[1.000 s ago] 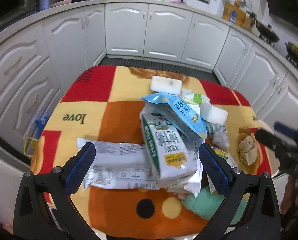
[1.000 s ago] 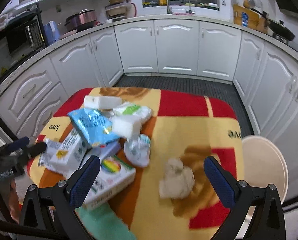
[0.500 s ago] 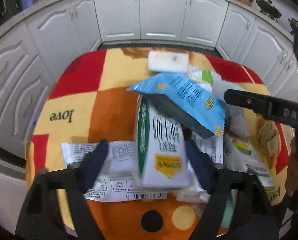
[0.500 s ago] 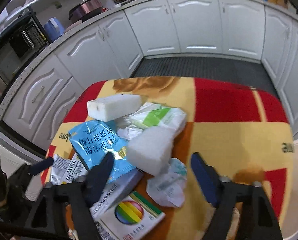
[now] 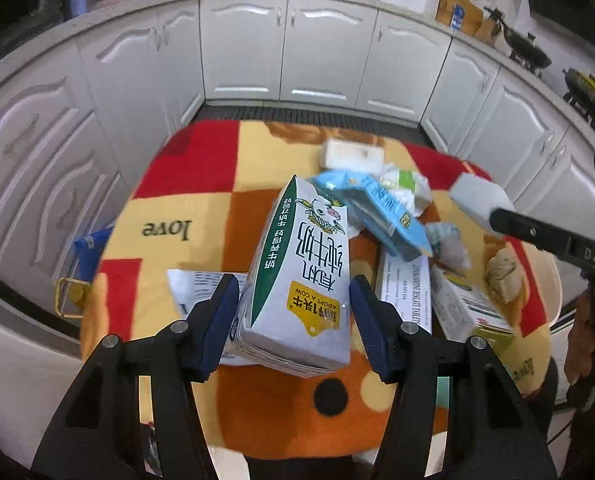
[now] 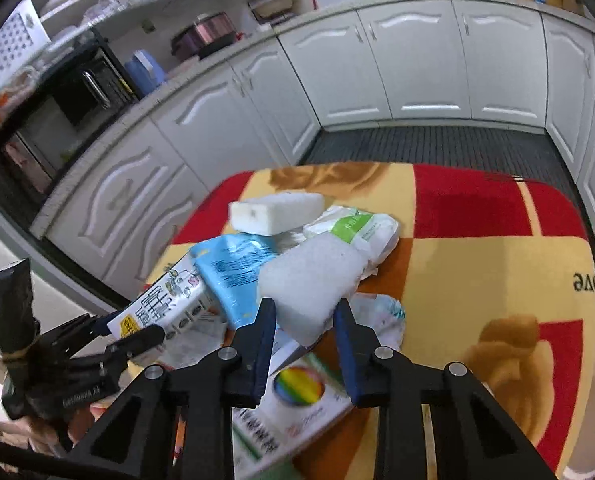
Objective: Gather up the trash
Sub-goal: 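Grasp the white milk carton with the left tool while the right tool grasps a white tissue, then carry the carton and tissue over the cream bin and open both tools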
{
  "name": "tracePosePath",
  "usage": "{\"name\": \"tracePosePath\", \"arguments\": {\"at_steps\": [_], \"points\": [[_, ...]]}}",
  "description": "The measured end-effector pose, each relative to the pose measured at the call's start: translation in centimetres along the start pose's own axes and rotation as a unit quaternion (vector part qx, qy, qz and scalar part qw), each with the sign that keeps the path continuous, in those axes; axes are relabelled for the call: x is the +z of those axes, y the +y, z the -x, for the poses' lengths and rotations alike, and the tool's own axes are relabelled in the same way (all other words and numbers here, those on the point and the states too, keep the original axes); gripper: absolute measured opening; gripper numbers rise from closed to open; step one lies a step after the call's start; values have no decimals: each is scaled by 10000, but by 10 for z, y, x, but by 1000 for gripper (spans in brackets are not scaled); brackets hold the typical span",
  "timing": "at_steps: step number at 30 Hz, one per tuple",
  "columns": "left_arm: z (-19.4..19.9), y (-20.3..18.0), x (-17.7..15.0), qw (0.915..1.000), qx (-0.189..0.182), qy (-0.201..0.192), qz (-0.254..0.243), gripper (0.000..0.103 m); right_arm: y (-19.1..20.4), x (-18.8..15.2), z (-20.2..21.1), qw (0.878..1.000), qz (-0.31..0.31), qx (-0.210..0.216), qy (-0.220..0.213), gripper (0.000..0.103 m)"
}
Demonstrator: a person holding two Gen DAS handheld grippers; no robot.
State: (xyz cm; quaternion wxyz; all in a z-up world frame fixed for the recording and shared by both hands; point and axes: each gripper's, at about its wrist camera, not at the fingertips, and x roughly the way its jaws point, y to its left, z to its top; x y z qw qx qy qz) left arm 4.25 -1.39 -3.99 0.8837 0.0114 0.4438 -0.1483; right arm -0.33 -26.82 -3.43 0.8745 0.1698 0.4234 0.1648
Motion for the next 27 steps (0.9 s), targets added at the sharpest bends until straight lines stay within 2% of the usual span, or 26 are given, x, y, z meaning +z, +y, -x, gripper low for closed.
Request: {"name": "tracePosePath", "arguments": {"at_steps": [3, 9, 17, 22, 27], "points": [[15, -1, 0, 9999, 14, -112, 26, 56, -3, -5, 16, 9997, -97, 160, -132, 28], [39, -28, 1, 9988, -375, -298, -94, 56, -8, -21, 44, 9993, -137, 82, -349, 28], [42, -112, 6, 9915, -1044, -325, -704, 56, -39, -40, 97, 9950, -321, -550, -768, 28], [27, -177, 10, 9837, -1417, -165, -1094, 56, -85, -52, 132, 9872, -726, -1066, -942, 28], [7, -239, 9, 9773, -1567, -13, -1427, 56, -132, -67, 149, 9778, -1116, -1526, -906, 28]]}}
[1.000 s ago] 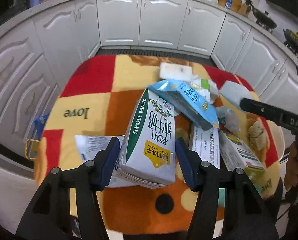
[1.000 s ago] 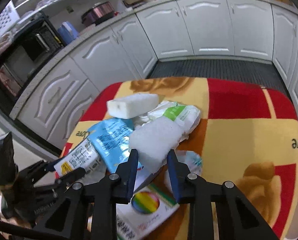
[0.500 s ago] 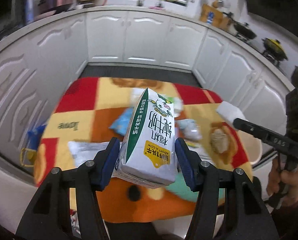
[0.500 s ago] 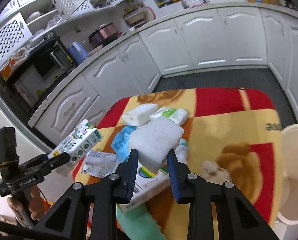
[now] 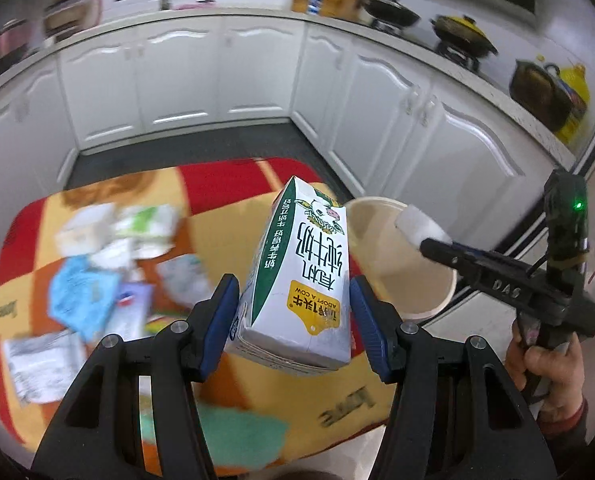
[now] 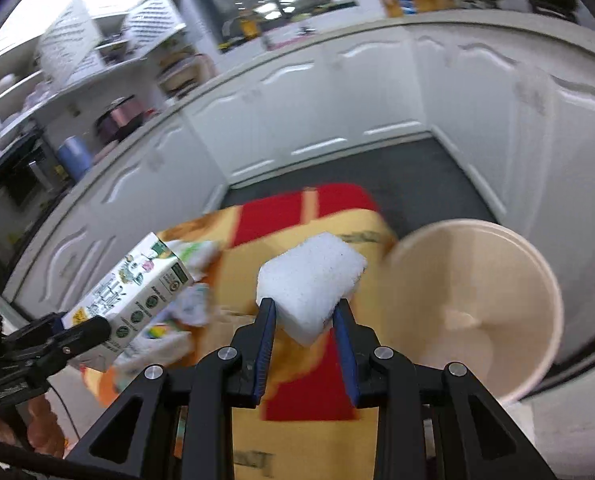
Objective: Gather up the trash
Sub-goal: 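Carry the carton and tissue over the cream bin and open both tools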
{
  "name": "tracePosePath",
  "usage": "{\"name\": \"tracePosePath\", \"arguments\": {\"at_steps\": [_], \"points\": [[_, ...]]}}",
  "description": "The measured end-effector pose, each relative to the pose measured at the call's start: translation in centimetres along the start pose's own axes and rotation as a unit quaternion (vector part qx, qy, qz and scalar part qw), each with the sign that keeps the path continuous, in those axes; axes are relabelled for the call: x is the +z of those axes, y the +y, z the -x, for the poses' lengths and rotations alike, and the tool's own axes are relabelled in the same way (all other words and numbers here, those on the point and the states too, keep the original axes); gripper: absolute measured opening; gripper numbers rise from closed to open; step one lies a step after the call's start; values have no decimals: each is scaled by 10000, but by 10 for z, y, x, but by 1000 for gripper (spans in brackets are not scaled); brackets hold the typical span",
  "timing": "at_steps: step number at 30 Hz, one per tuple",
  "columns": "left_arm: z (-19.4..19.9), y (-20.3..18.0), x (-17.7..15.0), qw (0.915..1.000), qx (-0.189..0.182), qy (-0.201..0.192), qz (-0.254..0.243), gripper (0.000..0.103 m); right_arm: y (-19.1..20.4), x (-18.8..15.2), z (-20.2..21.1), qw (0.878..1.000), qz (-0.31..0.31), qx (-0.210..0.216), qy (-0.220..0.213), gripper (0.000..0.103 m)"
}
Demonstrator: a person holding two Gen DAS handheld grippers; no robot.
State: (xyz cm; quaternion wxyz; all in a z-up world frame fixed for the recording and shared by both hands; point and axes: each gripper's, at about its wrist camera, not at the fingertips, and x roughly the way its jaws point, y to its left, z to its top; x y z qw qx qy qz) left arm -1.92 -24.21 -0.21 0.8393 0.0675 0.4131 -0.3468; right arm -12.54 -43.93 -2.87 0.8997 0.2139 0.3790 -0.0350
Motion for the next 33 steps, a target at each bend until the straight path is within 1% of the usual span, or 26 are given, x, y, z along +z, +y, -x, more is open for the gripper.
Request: {"name": "tracePosePath", "arguments": {"at_steps": [2, 5, 7, 12, 15, 16, 18, 19, 21, 24, 28, 33], "points": [[-15, -18, 5, 9999, -66, 60, -99, 56, -22, -4, -3, 9996, -172, -204, 77, 28], [-42, -41, 11, 9994, -194, 215, -196, 56, -51, -8, -12, 9982, -427, -384, 187, 28], [-60, -55, 15, 9990, -169, 330, -263, 56, -66, -11, -17, 9970, -549, -474, 263, 28], [-98, -77, 21, 9977, -231, 565, -279, 56, -98, -16, -30, 9936, -778, -720, 390, 28], [-116, -80, 20, 9978, -233, 605, -138, 57, -107, -14, -36, 9918, -847, -858, 424, 34], [-123, -80, 20, 9976, -227, 648, -94, 57, -110, -13, -38, 9910, -866, -920, 437, 43], [-133, -78, 19, 9956, -395, 848, 45, 57, -114, -17, -38, 9899, -904, -993, 447, 52], [-138, -75, 17, 9937, -533, 970, 157, 57, -117, -19, -36, 9898, -916, -996, 446, 53], [-139, -73, 15, 9927, -583, 1021, 264, 57, -123, -24, -34, 9894, -949, -985, 488, 53], [-133, -72, 12, 9937, -487, 979, 259, 57, -125, -27, -34, 9891, -1023, -907, 546, 53], [-120, -71, 8, 9957, -311, 859, 166, 57, -123, -28, -33, 9893, -1059, -828, 562, 53], [-107, -67, 5, 9976, -126, 671, 121, 57, -112, -31, -27, 9911, -933, -811, 487, 53]]}}
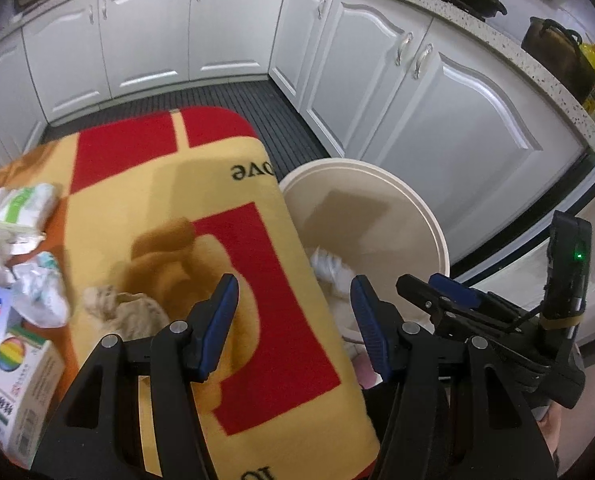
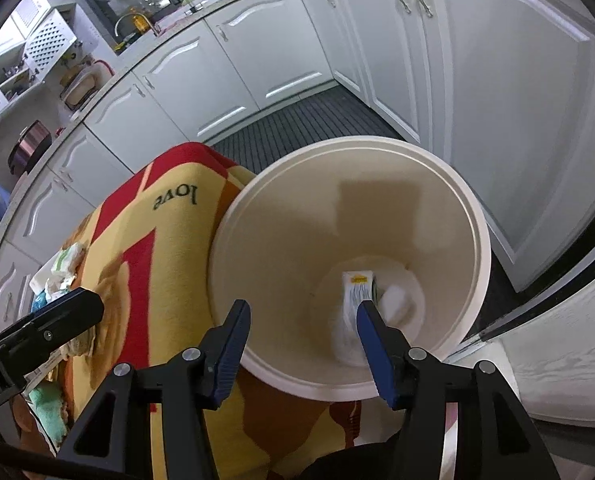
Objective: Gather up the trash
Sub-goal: 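Carry the carton and tissue over the cream bin and open both tools, then move both open tools back over the trash on the table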
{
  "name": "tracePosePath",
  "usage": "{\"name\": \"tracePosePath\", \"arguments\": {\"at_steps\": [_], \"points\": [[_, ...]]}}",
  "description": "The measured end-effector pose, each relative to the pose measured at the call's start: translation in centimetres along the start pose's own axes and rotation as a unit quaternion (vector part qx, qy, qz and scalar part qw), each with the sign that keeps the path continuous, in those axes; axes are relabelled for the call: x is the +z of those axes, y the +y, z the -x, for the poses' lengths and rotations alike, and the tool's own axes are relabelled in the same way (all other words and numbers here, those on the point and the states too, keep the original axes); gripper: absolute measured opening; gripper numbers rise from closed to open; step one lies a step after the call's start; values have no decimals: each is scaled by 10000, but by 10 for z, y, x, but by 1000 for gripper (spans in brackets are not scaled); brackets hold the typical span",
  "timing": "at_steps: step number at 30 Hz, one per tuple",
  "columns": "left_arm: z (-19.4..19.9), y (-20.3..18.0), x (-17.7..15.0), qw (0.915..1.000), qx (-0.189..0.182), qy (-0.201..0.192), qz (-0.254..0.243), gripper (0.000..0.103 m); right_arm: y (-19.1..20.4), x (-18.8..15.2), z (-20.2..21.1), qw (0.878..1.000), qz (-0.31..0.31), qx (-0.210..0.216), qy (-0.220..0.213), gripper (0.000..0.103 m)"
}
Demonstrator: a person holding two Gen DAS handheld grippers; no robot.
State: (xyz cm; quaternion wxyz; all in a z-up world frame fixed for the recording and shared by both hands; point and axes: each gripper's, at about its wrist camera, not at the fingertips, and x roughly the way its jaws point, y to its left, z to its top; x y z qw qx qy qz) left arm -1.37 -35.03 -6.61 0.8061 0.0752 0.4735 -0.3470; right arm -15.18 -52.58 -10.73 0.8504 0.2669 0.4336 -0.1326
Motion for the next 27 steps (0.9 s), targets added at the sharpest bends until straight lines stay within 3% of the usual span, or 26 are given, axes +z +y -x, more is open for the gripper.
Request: {"name": "tracePosePath", "arguments": {"at_steps": [5, 9, 16, 27], "points": [[16, 3, -3, 9995, 217, -222, -53, 57, 16, -3, 12, 9997, 186, -35, -130, 54], [30, 8, -8, 9987, 337, -369, -47, 57, 28, -5, 19, 9993, 296, 0, -231, 64], [52, 23, -14, 9970, 506, -578, 66, 57, 54, -8, 27, 9981, 543, 75, -291, 64], [84, 56, -25, 9957, 487, -682, 384, 57, 104, -9, 35, 9939, 1001, 330, -312, 71]]}}
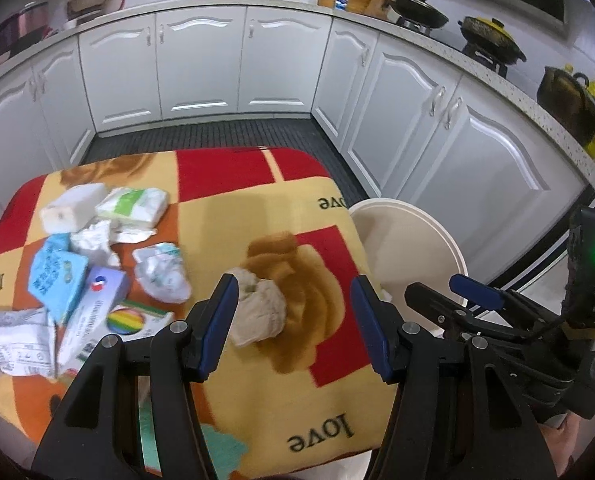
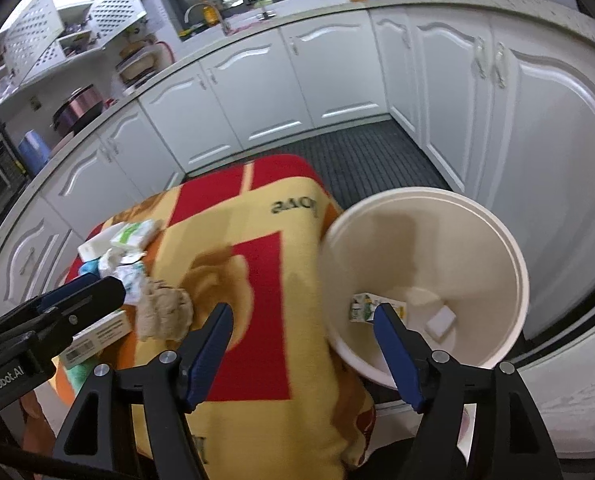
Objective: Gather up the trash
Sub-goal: 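Move both open tools back over the trash on the table, then grasp the white sponge block with the left tool while the right tool grasps brown crumpled paper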
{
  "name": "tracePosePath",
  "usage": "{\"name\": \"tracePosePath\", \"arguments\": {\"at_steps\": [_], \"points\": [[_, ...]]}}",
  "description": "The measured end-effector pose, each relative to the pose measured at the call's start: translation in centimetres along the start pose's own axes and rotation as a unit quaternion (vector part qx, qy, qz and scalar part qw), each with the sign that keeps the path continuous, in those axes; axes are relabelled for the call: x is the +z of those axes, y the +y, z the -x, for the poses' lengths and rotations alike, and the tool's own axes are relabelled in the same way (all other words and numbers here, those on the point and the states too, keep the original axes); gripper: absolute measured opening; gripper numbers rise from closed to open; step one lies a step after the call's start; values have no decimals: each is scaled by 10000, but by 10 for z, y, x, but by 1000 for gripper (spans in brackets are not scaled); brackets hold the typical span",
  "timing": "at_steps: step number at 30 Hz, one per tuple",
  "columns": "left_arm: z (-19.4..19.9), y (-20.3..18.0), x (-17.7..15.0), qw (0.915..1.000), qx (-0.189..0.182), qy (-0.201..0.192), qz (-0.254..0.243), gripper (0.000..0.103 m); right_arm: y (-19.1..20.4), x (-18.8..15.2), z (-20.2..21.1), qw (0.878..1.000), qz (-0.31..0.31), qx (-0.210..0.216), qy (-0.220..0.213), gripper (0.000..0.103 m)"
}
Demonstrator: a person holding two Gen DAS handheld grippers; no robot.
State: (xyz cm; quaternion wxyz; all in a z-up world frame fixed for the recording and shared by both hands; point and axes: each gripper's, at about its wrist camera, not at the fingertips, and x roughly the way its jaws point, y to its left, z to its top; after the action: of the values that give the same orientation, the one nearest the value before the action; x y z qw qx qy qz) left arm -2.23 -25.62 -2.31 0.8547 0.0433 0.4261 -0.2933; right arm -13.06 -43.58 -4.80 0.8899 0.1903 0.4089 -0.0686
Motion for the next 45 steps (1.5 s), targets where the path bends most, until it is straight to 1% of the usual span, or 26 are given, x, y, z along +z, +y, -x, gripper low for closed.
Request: {"name": "tracePosePath", "arguments": {"at_steps": [5, 8, 17, 22, 26, 30, 39, 40, 43, 45], "points": [[20, 31, 1, 9998, 54, -89, 143, 57, 27, 2, -3, 9997, 238, 112, 19, 74], [31, 56, 3, 9994, 164, -133, 287, 57, 41, 4, -7, 9992, 351, 199, 69, 75], [49, 146, 0, 9937, 562, -184, 948, 57, 80, 2, -27, 9959, 732, 450, 280, 75], [46, 181, 1, 9914, 494, -173, 1198, 58, 99, -4, -43, 9935, 907, 514, 447, 75], [31, 207, 7, 9881, 281, -62, 1514, 59, 107, -8, -53, 9921, 974, 552, 574, 75], [11, 219, 23, 9865, 283, 91, 1612, 59, 110, -8, -62, 9915, 984, 546, 654, 75], [-42, 227, 56, 9856, 407, 469, 1575, 60, 114, 0, -80, 9907, 902, 615, 814, 76], [-47, 227, 59, 9856, 456, 510, 1549, 61, 115, 0, -82, 9905, 905, 620, 832, 76], [-55, 228, 68, 9857, 851, 466, 1381, 73, 116, 1, -89, 9900, 877, 650, 894, 78], [-58, 230, 72, 9853, 1001, 450, 1308, 74, 116, 2, -92, 9898, 857, 664, 920, 78]]}}
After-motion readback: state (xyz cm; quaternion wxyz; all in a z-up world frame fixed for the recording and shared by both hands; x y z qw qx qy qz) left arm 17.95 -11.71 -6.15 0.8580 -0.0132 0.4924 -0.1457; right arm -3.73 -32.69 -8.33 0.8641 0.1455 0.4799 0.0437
